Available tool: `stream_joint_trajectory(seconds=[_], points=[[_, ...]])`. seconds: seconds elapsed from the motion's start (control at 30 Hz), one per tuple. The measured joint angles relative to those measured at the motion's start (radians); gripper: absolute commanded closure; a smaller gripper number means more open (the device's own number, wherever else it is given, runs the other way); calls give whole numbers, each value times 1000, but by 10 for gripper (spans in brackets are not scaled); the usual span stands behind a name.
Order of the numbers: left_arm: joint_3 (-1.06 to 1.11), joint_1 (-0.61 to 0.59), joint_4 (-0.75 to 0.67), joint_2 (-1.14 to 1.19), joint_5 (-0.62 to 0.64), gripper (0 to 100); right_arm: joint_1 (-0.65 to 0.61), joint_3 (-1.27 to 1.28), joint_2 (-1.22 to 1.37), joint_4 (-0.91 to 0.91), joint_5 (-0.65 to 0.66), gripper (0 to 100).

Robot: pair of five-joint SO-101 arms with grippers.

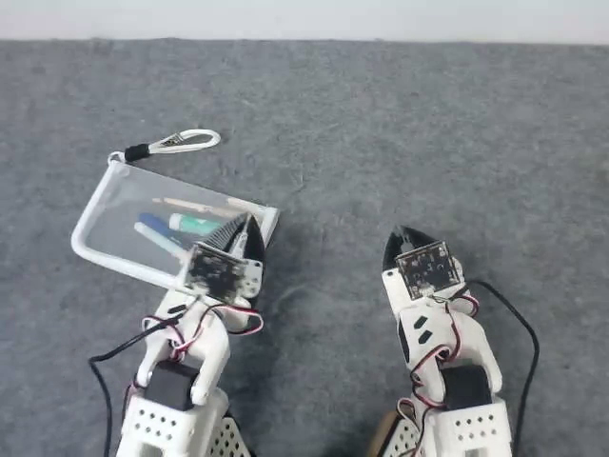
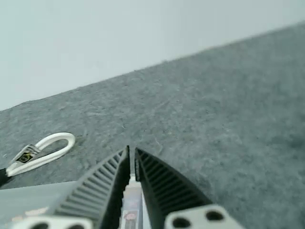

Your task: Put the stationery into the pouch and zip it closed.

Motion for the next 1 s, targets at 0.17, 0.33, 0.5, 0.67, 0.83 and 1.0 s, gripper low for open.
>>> stream_joint_trajectory(seconds=[0.17,0.33,0.5,0.67,0.83,1.0], points=[[14,23,-3,2,-34,987,-11,0,0,152,-183,992],[14,23,66,2,-37,987,-40,0,0,276,-258,992],[14,23,160,2,-37,987,-52,0,0,382,-264,992],[14,23,262,2,-37,987,-52,0,0,551,-264,992],[14,-14,376,2,-37,987,-52,0,0,624,-264,992],[14,-40,456,2,-37,987,-52,0,0,628,-264,992]])
